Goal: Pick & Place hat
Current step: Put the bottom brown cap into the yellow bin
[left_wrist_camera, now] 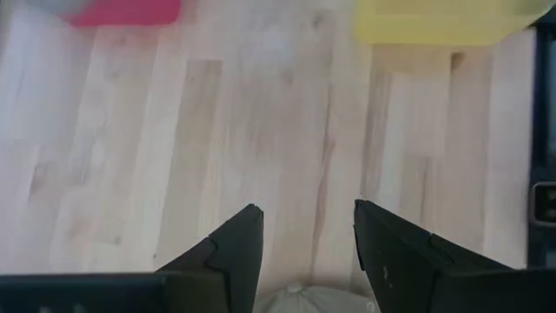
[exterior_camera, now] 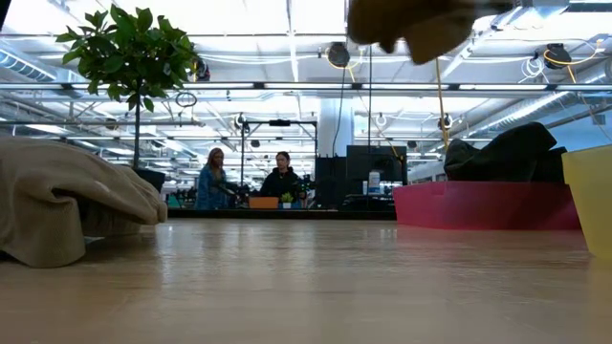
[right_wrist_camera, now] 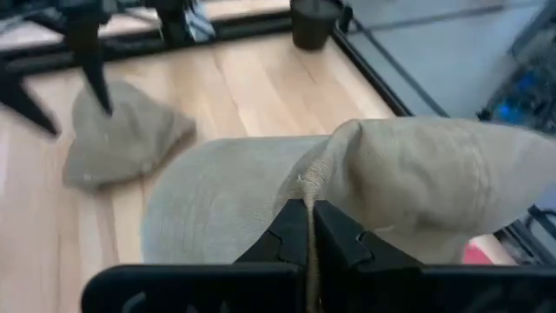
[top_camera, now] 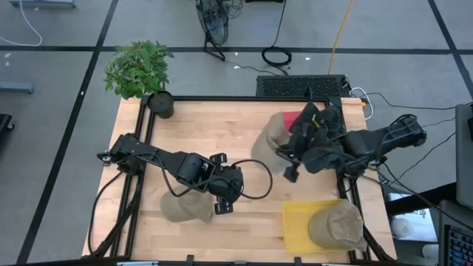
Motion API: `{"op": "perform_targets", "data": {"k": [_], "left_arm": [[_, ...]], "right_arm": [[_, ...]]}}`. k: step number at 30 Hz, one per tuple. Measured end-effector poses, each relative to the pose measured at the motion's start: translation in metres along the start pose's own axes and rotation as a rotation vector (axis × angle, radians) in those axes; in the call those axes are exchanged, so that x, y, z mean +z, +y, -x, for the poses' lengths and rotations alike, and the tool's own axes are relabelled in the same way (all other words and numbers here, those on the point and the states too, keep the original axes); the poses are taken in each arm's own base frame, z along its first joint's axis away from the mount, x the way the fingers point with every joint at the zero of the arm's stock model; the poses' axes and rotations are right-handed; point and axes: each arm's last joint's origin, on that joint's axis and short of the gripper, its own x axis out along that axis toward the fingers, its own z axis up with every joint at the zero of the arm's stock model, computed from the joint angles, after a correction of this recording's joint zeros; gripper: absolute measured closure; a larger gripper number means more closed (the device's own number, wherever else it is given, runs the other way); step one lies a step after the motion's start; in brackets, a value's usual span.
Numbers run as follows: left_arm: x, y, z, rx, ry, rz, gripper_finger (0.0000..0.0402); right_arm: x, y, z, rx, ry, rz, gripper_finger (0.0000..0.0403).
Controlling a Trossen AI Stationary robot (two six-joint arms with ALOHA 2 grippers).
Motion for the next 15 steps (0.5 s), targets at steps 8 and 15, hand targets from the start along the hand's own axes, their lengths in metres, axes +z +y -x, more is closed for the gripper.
{"op": "perform_targets", "data": {"k": [8,15], "left_arm": [[0.0,0.005,-0.001,0.016,0.016,0.004,0.0218],[-0.002,0.006,-0.002,0.031,0.036,-0.025,0.0217]], "right_arm": [[-0.015,-0.004,0.037,-0.057,0.166,-0.052,0.0403],[-0.039,0.03,0.035,-0.034,0.321,0.014,0.0403]]}}
